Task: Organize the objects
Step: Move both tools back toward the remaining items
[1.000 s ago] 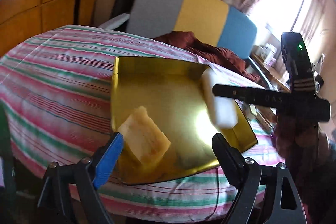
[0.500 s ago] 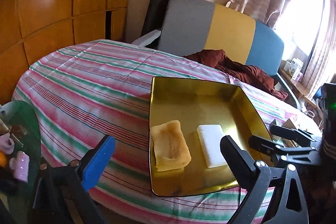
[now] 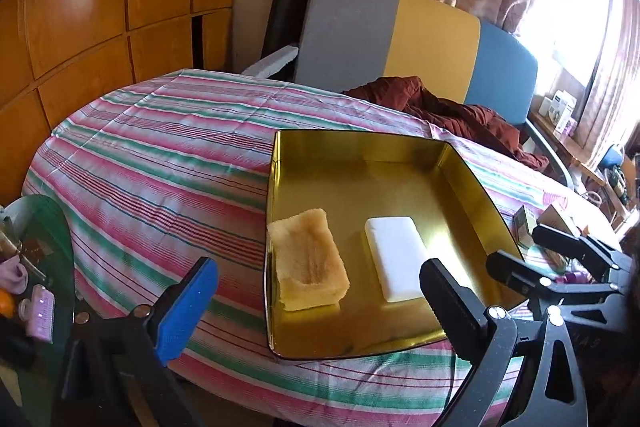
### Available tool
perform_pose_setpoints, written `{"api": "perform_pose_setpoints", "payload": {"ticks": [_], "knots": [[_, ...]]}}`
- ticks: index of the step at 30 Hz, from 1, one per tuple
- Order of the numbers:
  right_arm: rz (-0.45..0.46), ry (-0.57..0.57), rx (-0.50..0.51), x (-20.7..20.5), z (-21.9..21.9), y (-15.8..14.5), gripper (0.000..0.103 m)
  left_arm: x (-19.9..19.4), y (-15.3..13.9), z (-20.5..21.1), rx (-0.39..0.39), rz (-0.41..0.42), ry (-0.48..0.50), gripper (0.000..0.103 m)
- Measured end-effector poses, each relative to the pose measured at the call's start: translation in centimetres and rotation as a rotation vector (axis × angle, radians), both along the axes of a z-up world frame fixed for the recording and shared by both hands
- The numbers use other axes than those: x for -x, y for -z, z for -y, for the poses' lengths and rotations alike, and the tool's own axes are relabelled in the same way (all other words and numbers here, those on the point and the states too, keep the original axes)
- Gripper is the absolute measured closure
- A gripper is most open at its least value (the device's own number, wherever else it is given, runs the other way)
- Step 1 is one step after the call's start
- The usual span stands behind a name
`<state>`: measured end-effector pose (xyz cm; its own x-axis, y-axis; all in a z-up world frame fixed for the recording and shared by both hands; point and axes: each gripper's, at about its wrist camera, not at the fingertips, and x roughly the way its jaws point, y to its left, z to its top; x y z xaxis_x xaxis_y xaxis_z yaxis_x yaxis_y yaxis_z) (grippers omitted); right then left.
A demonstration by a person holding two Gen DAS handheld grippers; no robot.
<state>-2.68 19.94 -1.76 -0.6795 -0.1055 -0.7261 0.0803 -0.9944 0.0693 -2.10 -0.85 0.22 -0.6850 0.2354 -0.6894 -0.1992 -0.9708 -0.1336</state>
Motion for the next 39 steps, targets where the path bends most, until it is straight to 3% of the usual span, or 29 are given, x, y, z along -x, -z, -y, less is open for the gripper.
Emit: {"api": "perform_pose_setpoints", "payload": {"ticks": [15, 21, 28, 32, 39], "knots": [[-0.007, 0.110, 0.019, -1.1, -4.9, 0.3, 0.006, -0.5, -0.2, -3.6, 0.043, 0.003, 0.083, 0.002], [-0.014, 0.187, 0.004, -1.4, -8.8, 0.0, 0.006, -0.4, -0.4, -5.5, 0.072, -0.007, 0.132, 0.002], [-0.022, 0.333, -0.035, -2.0, -16.5, -1.2, 0.006, -0.2, -0.5, -8.0, 0.079, -0.008, 0.199, 0.002], [-0.037, 0.472, -0.030, -2.5, -22.5, -1.7, 0.006, -0.1, -0.3, -9.3, 0.086, 0.001, 0.232, 0.002], [-0.035, 0.691, 0.019, -3.9, -32.0, 0.2, 0.006, 0.1, -0.7, -12.2, 0.097, 0.002, 0.302, 0.002]]}}
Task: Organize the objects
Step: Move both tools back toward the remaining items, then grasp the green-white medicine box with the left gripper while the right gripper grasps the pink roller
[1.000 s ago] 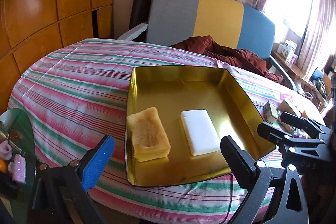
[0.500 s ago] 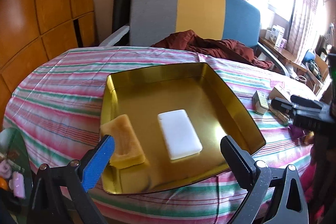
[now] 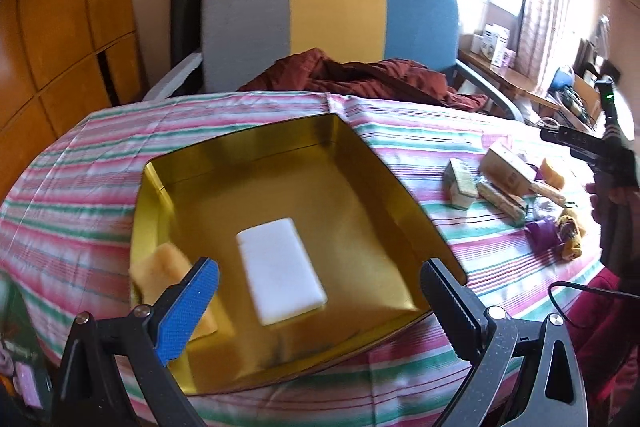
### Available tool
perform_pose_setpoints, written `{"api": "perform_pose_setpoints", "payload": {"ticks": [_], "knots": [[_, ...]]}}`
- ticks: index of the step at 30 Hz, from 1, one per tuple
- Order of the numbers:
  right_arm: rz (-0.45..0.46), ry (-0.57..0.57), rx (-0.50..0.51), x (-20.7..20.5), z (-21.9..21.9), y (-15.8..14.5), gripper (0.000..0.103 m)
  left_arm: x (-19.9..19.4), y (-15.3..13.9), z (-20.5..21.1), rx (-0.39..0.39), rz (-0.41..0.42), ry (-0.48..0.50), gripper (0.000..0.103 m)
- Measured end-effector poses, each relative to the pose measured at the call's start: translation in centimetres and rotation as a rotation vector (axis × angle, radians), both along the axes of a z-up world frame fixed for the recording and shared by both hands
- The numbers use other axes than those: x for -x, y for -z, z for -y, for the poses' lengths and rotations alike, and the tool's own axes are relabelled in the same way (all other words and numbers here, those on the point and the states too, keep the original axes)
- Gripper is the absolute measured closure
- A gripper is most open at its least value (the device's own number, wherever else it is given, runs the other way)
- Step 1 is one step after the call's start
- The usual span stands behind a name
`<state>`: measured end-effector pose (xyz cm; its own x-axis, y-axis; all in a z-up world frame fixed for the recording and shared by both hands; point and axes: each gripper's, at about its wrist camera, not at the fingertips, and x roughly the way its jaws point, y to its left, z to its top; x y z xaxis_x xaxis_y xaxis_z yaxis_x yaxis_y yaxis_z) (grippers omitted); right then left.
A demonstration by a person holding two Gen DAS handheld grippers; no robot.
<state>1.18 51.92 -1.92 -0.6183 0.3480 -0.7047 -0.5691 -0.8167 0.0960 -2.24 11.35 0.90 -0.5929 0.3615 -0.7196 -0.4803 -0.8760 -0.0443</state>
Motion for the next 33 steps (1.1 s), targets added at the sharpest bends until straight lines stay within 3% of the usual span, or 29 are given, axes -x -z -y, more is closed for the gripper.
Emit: {"api": "perform_pose_setpoints", "payload": {"ticks": [5, 17, 26, 33], "knots": [[0.007, 0.054, 0.155, -0.7, -3.1, 2.2, 0.006, 0.6, -0.3, -3.5, 0.013, -0.006, 0.075, 0.002], [0.036, -0.005, 0.149, 0.0, -2.1, 2.5, 0.006, 2.4, 0.1, -14.2, 0.041, 0.028, 0.264, 0.002], [0.037, -0.006, 0.180, 0.0, -2.5, 2.8, 0.006, 4.7, 2.6, -20.2, 0.065, 0.122, 0.307, 0.005], [0.024, 0.001, 0.222, 0.2, -2.8, 2.9, 0.006, 6.0, 4.2, -21.9, 0.056, 0.180, 0.304, 0.010]]}}
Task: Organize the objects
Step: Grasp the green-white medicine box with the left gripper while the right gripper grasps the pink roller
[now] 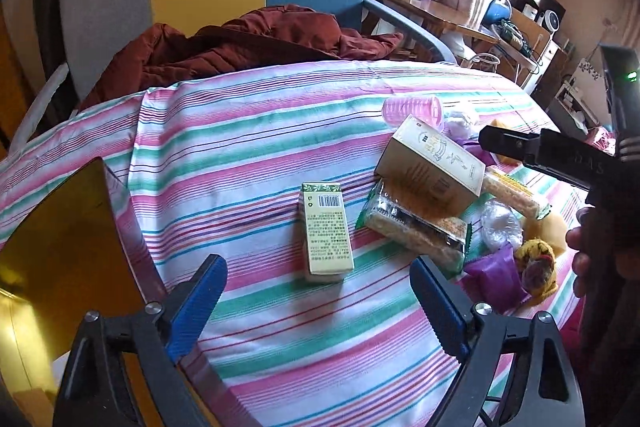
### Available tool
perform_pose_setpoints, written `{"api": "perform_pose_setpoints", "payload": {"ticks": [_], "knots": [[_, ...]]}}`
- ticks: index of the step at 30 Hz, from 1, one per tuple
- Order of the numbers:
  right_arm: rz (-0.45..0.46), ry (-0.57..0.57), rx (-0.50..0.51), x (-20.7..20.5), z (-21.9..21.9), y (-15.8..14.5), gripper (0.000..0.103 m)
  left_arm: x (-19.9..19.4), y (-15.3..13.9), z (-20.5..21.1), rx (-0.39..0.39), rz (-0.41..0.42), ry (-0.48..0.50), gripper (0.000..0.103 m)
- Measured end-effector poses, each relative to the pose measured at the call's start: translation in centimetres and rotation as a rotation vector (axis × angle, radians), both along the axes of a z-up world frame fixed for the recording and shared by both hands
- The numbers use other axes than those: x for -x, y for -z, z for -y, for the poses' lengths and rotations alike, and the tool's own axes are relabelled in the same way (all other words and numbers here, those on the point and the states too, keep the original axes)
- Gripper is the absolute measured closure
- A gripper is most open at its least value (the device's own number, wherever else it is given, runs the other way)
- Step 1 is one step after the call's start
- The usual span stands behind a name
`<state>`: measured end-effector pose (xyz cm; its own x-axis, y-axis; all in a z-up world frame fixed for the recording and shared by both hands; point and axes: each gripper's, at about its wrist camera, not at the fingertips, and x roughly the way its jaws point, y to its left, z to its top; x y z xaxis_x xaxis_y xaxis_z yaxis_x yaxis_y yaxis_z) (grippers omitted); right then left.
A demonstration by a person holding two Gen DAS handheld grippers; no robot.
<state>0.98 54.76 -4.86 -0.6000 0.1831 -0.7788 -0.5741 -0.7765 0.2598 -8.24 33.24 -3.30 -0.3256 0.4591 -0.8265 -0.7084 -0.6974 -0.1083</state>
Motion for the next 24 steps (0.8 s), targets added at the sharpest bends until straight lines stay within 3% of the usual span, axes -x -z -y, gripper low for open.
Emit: {"api": "perform_pose_setpoints", "payload": {"ticks": [7, 13, 16, 17, 19, 20, 22, 24], "knots": [[-0.011, -0.027, 0.011, 3.1, -1.6, -0.7, 0.006, 0.7, 0.7, -0.8, 0.013, 0.004, 0.008, 0.010], [0.038, -0.043, 0.027, 7.5, -3.6, 1.2, 0.008, 1.9, 1.3, -2.4, 0.037, 0.020, 0.002, 0.010], [0.049, -0.060, 0.037, 9.0, -4.2, 2.4, 0.021, 2.5, 2.2, -3.3, 0.064, 0.035, -0.001, 0.010], [0.053, -0.077, 0.059, 9.5, -4.4, 3.0, 0.030, 2.7, 2.5, -3.6, 0.073, 0.040, -0.002, 0.011], [0.064, -0.111, 0.088, 9.9, -4.3, 3.8, 0.048, 3.0, 3.2, -4.1, 0.087, 0.054, 0.000, 0.023], [0.077, -0.122, 0.090, 10.1, -4.2, 4.2, 0.062, 3.1, 3.6, -4.1, 0.093, 0.064, 0.007, 0.030], [0.073, -0.128, 0.097, 10.0, -4.2, 4.4, 0.066, 3.3, 4.5, -4.3, 0.104, 0.099, 0.015, 0.058], [0.065, -0.128, 0.088, 9.8, -4.3, 4.2, 0.068, 3.1, 5.1, -4.4, 0.114, 0.094, 0.022, 0.064]]}}
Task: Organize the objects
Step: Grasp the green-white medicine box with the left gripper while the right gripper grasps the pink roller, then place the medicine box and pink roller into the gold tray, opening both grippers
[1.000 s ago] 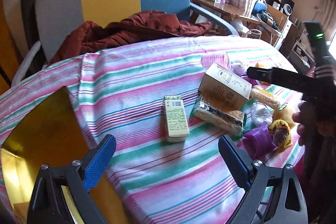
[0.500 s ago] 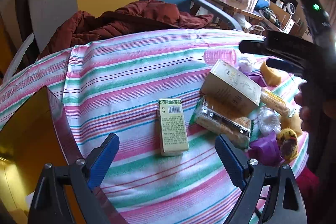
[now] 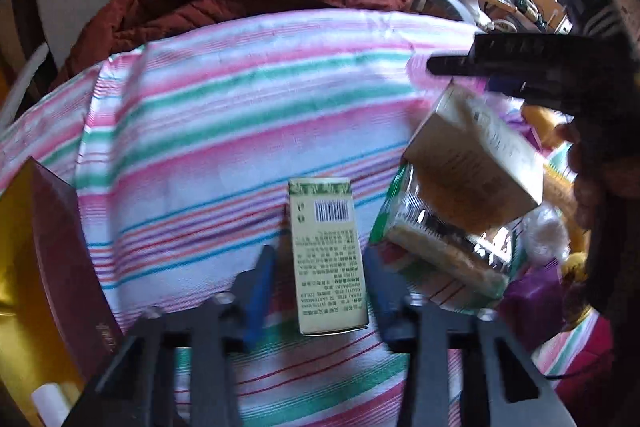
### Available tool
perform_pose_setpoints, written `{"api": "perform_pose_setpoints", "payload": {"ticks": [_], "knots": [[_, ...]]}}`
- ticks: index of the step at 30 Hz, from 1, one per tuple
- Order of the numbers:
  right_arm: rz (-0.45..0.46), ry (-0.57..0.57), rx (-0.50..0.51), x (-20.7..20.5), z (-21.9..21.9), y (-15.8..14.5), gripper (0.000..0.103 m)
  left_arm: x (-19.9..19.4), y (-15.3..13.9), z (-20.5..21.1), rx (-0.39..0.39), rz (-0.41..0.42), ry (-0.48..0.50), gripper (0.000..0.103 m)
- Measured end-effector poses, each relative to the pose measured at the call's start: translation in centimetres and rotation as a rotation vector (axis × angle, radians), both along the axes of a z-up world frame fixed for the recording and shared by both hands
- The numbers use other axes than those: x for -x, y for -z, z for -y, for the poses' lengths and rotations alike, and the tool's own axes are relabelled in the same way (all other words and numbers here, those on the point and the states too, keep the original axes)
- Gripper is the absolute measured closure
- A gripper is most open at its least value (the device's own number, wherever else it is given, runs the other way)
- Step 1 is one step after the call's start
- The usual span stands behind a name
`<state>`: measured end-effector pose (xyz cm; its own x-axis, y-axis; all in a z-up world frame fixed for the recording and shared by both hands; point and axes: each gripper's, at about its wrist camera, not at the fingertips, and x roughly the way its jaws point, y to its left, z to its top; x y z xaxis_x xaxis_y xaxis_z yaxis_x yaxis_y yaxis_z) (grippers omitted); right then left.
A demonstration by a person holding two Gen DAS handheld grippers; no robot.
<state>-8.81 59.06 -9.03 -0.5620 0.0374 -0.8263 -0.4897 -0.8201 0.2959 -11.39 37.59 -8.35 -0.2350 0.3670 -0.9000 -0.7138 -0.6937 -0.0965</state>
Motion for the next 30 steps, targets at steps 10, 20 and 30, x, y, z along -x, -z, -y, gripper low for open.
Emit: {"api": "perform_pose_setpoints", "payload": {"ticks": [10, 20, 30], "knots": [[-0.141, 0.008, -0.059, -1.8, -0.4, -3.7, 0.068, -0.9, -3.4, 3.0, -0.171, -0.013, -0.017, 0.073], [-0.226, -0.198, -0.103, -1.8, 6.6, -7.5, 0.068, -2.4, -8.3, 11.0, -0.268, -0.053, -0.098, 0.073], [-0.231, -0.484, -0.031, 0.3, 20.6, -8.8, 0.068, -2.8, -9.0, 24.7, -0.272, -0.103, -0.319, 0.073]]}}
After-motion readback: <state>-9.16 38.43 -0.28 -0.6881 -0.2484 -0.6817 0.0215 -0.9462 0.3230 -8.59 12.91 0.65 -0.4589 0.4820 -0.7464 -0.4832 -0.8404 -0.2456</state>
